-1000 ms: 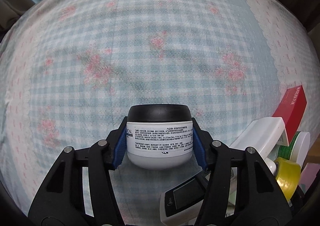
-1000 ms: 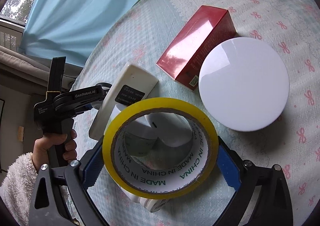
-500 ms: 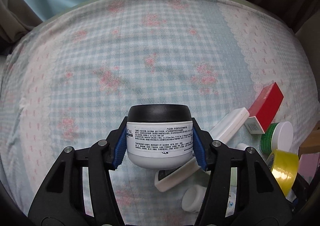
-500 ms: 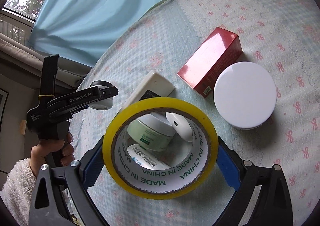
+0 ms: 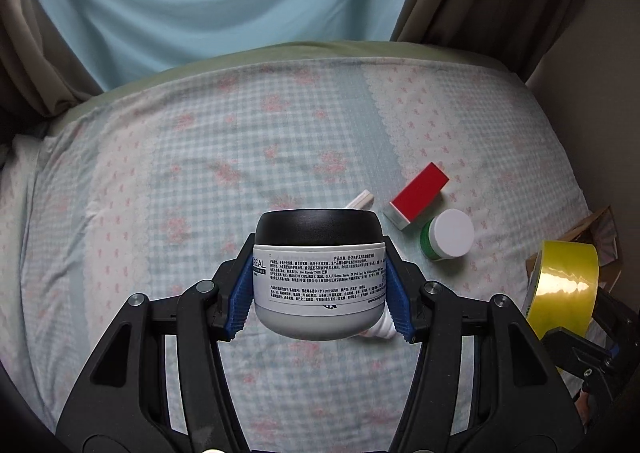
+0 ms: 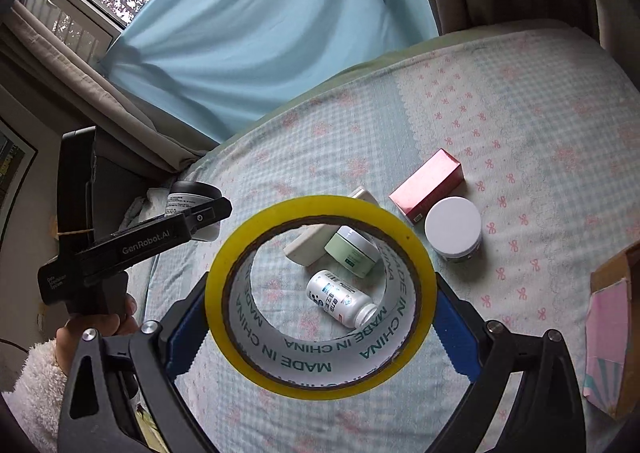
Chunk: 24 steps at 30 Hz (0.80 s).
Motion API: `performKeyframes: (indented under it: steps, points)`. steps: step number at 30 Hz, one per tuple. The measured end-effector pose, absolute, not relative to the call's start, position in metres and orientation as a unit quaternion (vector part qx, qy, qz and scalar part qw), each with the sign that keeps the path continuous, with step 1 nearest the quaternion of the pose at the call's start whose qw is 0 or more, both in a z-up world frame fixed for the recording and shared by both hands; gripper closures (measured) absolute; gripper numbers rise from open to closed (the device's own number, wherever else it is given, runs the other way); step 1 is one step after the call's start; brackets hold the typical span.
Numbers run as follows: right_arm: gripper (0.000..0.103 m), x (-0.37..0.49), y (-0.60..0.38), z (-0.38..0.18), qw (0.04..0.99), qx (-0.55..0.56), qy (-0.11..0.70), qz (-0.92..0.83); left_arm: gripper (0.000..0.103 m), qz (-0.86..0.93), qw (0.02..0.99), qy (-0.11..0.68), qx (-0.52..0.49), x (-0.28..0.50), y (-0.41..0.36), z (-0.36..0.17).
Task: Organize rigid objects
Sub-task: 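Carry the cream jar with the left tool while the right tool carries the tape roll to the box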
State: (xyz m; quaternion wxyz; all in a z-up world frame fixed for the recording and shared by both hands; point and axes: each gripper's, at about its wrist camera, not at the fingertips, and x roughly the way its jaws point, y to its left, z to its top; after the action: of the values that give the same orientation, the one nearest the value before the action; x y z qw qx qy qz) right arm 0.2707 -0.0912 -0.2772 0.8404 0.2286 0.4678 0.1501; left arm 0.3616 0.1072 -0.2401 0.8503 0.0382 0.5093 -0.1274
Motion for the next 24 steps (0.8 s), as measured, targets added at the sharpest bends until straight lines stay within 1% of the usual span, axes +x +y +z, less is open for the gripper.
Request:
performKeyframes:
  steps: [6,11,18,24]
  points:
    - [0.005,0.223,-0.123,-0.215,0.855,0.205,0.458,0.129,0.050,-0.166,0.851,0.496,0.039,0.308,0.074,-0.198]
    - [0.005,0.200,-0.171,-0.180,0.865,0.197,0.447,0.112,0.050,-0.189,0.854,0.484,0.041,0.267,0.026,-0.171]
    - [0.005,0.170,-0.254,-0.155,0.874,0.182,0.439,0.101,0.050,-0.203,0.856,0.474,0.042,0.225,-0.061,-0.144]
    - [0.005,0.151,-0.333,-0.148,0.875,0.181,0.442,0.074,0.050,-0.229,0.848,0.476,0.041,0.203,-0.147,-0.140]
